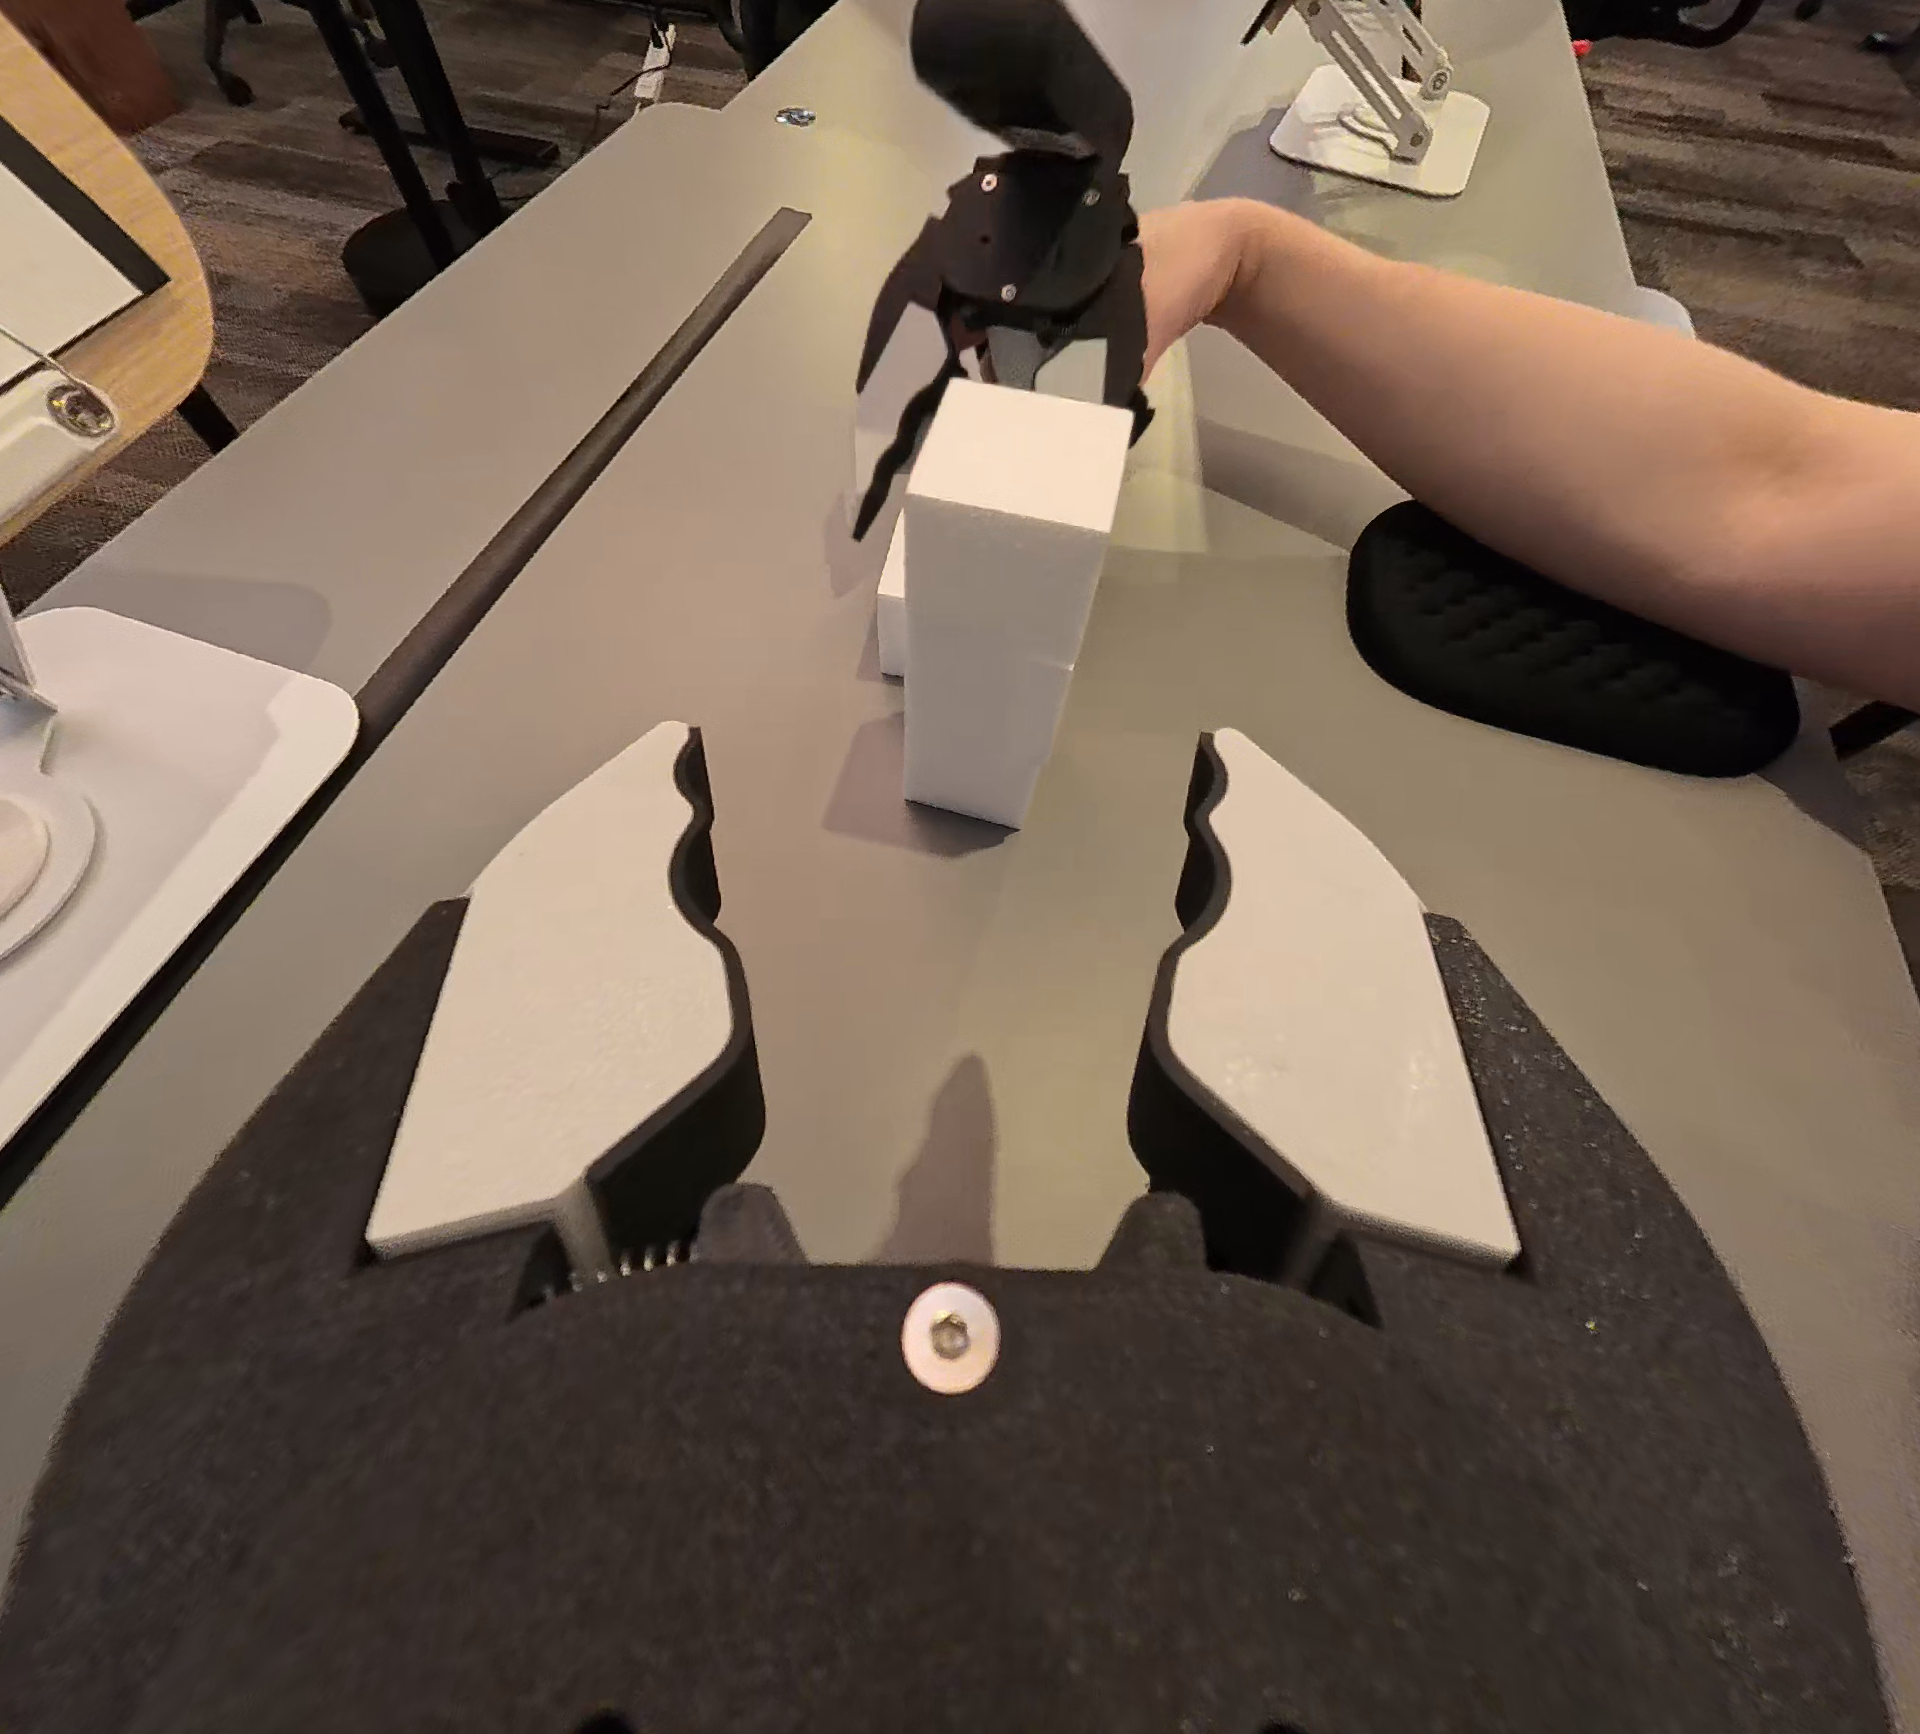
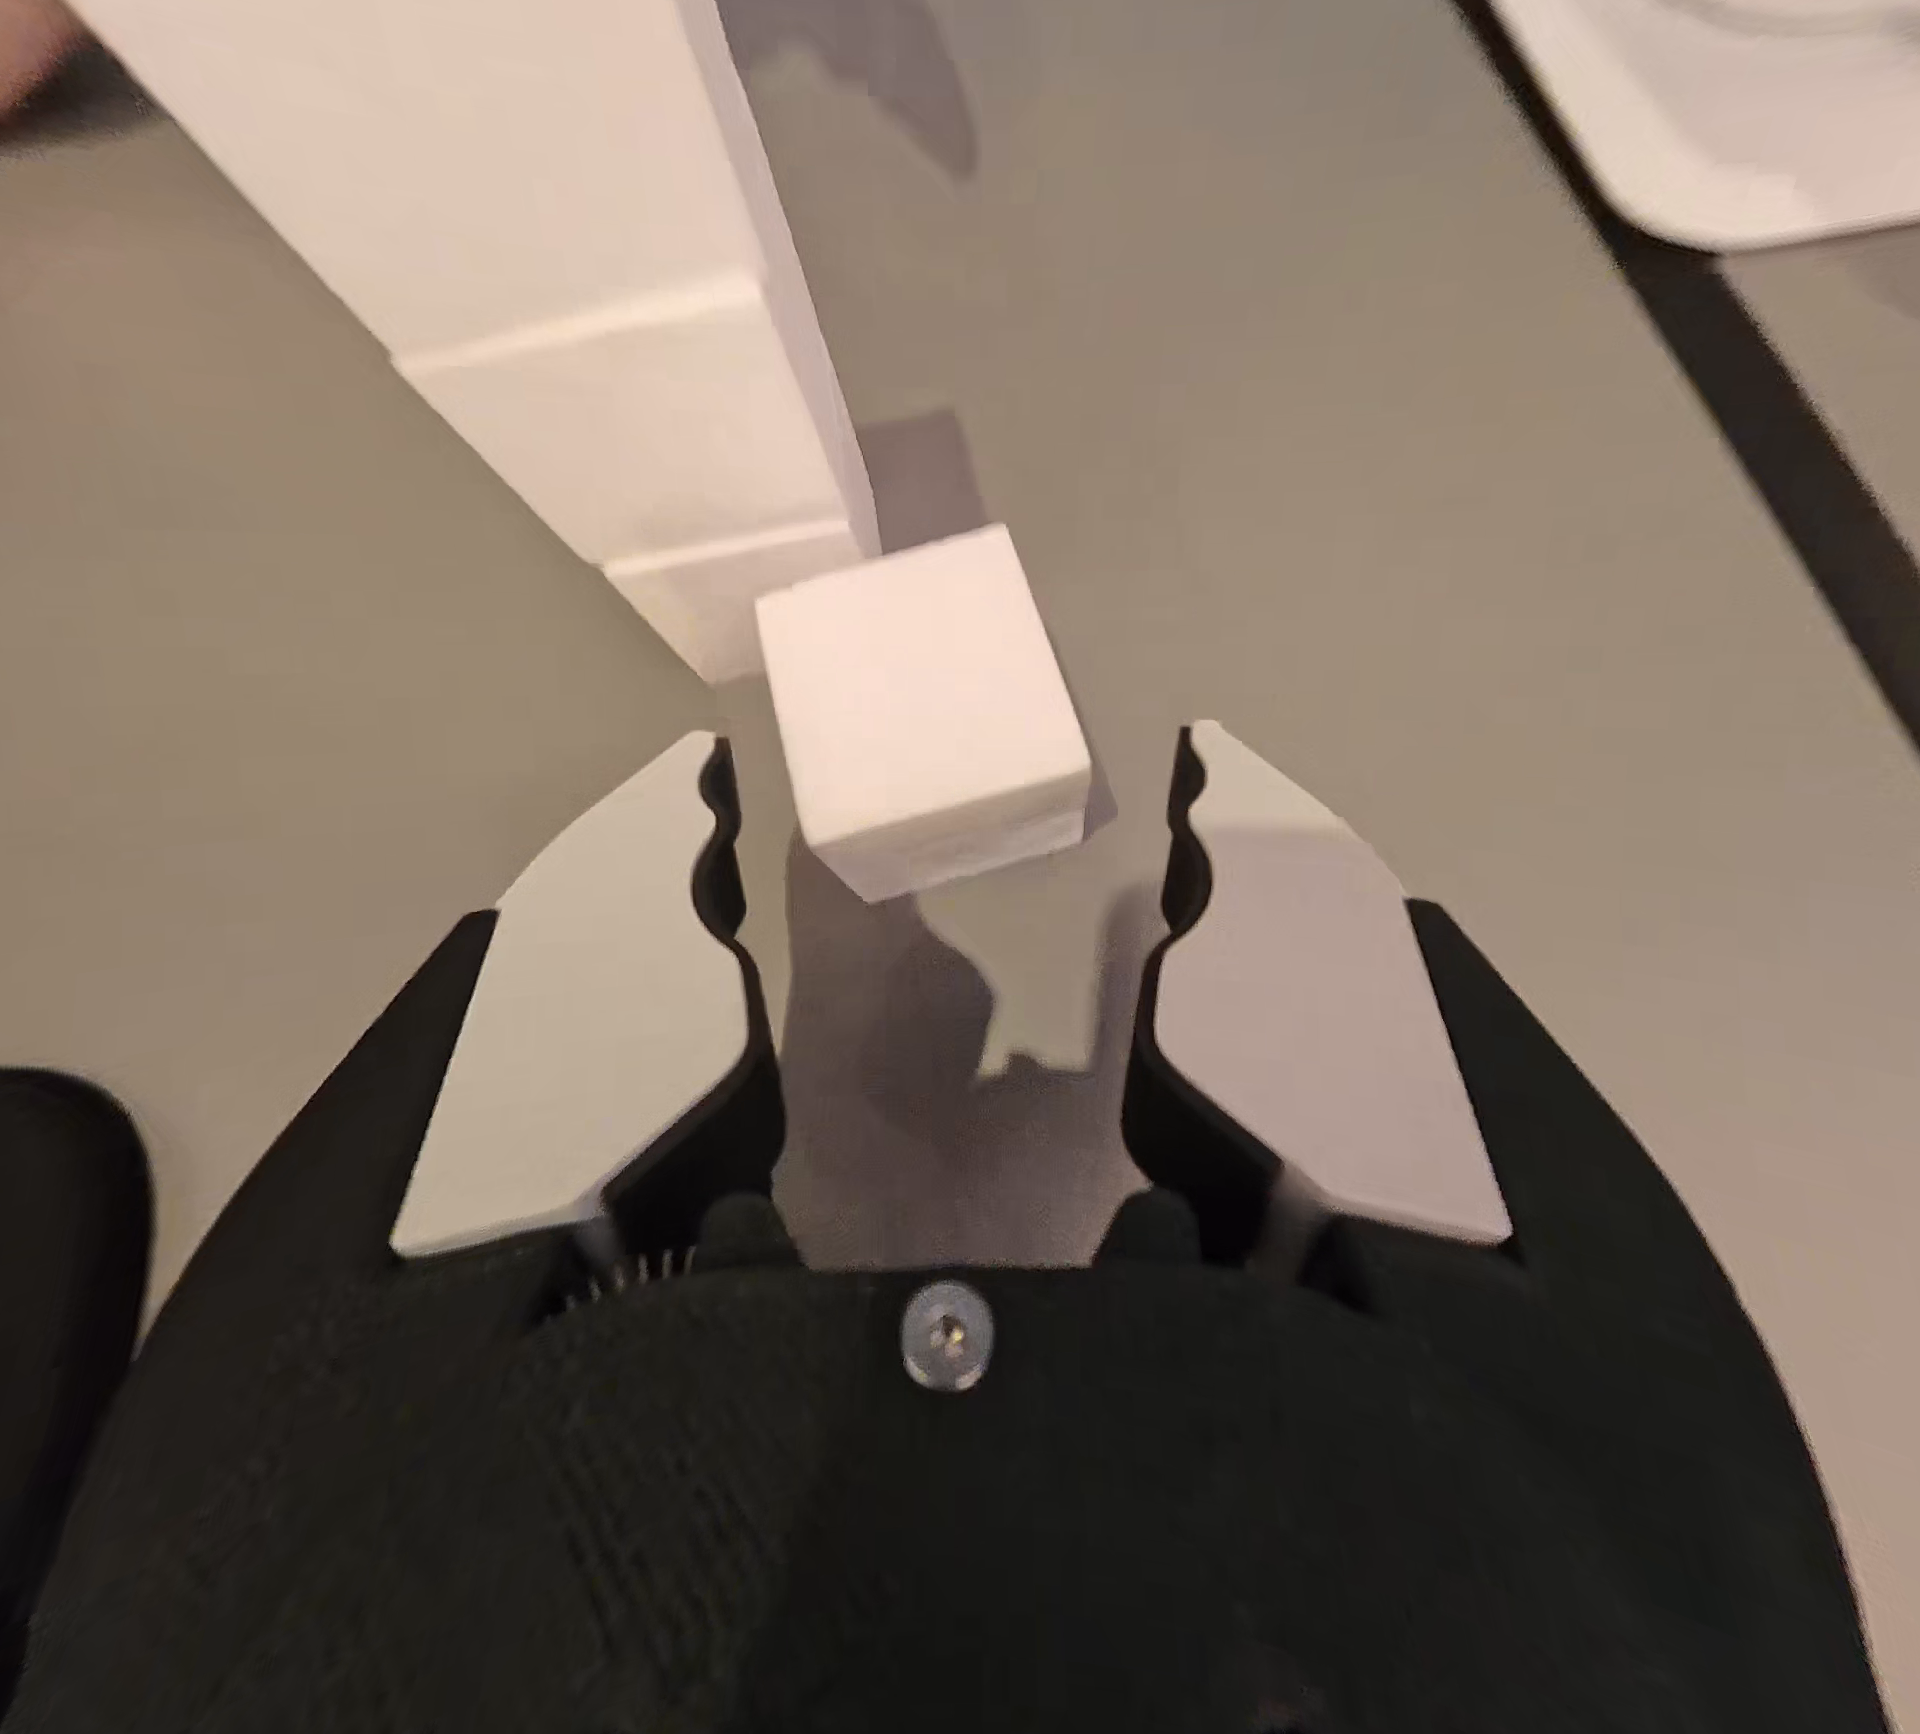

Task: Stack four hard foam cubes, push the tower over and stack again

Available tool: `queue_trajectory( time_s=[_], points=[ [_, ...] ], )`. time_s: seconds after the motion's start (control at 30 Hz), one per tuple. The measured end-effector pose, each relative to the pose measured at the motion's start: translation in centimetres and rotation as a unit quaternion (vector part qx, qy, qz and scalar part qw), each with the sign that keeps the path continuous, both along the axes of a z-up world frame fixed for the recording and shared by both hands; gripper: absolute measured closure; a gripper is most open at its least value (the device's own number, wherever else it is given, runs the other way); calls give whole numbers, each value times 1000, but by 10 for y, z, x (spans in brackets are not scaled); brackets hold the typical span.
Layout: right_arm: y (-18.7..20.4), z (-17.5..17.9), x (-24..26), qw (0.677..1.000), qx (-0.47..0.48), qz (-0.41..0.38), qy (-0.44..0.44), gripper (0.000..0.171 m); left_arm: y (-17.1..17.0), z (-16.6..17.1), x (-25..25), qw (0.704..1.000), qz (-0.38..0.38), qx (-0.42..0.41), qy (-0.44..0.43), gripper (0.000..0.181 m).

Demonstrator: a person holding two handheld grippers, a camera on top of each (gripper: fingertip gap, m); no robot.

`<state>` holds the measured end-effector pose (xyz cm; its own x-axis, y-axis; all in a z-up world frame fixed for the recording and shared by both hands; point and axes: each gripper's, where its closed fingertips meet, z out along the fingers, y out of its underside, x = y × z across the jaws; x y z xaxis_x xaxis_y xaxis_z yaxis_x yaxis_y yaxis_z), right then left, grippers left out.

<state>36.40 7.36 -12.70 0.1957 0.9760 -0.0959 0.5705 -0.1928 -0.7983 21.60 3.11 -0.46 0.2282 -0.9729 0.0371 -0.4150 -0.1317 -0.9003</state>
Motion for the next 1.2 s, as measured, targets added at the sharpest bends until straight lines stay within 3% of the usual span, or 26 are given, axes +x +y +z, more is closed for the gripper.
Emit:
queue_trajectory(
  time_s=[0.07, 0.13, 0.33, 0.5, 0.6, 0.67, 0.83, 1.0, 1.2],
  points=[
    [-2, -9, 0, 1000, -11, 3, -14, 92, -2, 0, 2, 1000, -3, 2, 4, 94],
    [-6, -12, 0, 999, -24, 17, -18, 112, -4, -2, 4, 1000, -6, 2, 7, 94],
    [6, 20, 26, 999, -3, -39, 32, 113, -2, -5, 2, 1000, -3, 4, 18, 94],
    [15, 114, 51, 974, -30, -146, 169, 113, 3, 3, -9, 1000, 11, 10, 8, 95],
    [-1, 179, 34, 958, -29, -128, 256, 113, 4, 6, -16, 1000, 16, 10, 5, 96],
    [-18, 201, 13, 962, -2, -92, 258, 113, 6, 8, -21, 1000, 23, 13, 4, 96],
    [-38, 191, -33, 983, 96, -29, 151, 113, 3, 10, -24, 1000, 17, 13, 5, 98],
    [-42, 167, -50, 991, 90, 16, 95, 113, 2, 7, -23, 1000, 16, 10, 11, 97],
    [-34, 150, -55, 997, 34, 15, 70, 113, 2, 4, -22, 1000, 14, 7, 16, 98]
  ],
)
